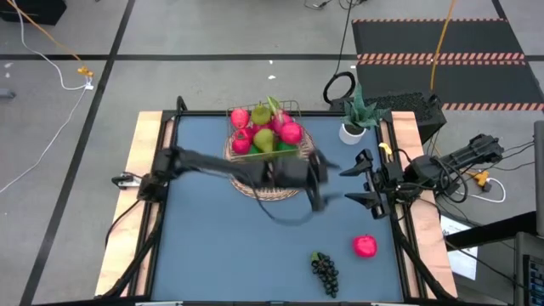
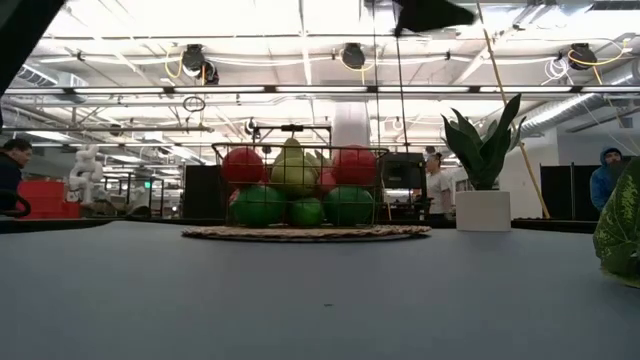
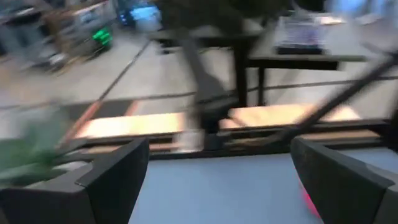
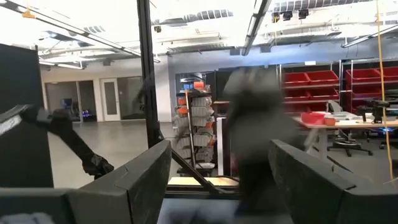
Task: Build produce basket
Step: Put the red apple into the gold wire basket
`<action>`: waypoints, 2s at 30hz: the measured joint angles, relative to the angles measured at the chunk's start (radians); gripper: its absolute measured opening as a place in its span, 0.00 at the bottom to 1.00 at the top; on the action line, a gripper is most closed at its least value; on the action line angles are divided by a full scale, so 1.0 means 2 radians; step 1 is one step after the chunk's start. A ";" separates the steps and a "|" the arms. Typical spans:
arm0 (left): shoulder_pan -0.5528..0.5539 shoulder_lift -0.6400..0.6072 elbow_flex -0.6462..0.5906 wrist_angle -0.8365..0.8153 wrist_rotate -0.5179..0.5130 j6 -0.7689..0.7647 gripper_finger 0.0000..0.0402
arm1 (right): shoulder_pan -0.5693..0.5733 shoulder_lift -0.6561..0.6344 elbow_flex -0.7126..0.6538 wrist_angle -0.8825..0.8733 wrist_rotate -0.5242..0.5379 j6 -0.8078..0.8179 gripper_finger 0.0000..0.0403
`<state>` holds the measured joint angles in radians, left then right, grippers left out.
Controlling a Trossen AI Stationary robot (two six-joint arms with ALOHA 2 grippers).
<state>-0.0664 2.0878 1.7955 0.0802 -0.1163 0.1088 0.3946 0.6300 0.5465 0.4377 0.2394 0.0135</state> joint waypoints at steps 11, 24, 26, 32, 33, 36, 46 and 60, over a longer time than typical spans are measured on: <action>-0.043 0.241 0.115 0.217 0.101 -0.016 0.97 | 0.000 0.006 0.000 0.011 -0.002 -0.019 0.66; -0.069 0.362 0.258 0.171 0.145 -0.009 0.97 | 0.000 0.012 0.000 0.011 -0.002 -0.022 0.66; -0.074 0.361 0.258 0.168 0.138 0.011 0.97 | 0.000 0.014 0.000 0.012 -0.002 -0.023 0.66; -0.080 0.363 0.258 0.177 0.103 0.016 0.97 | 0.000 0.016 0.000 0.023 -0.002 -0.023 0.66; -0.079 0.363 0.258 0.183 0.096 0.012 0.97 | 0.000 0.017 0.000 0.026 -0.002 -0.023 0.66; -0.078 0.377 0.258 0.221 0.086 -0.014 0.97 | 0.000 0.020 0.000 0.031 -0.002 -0.025 0.66; -0.079 0.392 0.258 0.183 0.097 -0.025 0.97 | 0.000 0.023 0.000 0.034 -0.002 -0.027 0.66; -0.070 0.392 0.258 0.154 0.077 -0.018 0.52 | 0.000 0.023 0.000 0.023 -0.002 -0.017 0.66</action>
<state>-0.2058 2.8723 2.3112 0.3887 0.0372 0.0719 0.3946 0.6758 0.5465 0.4840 0.2349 -0.0199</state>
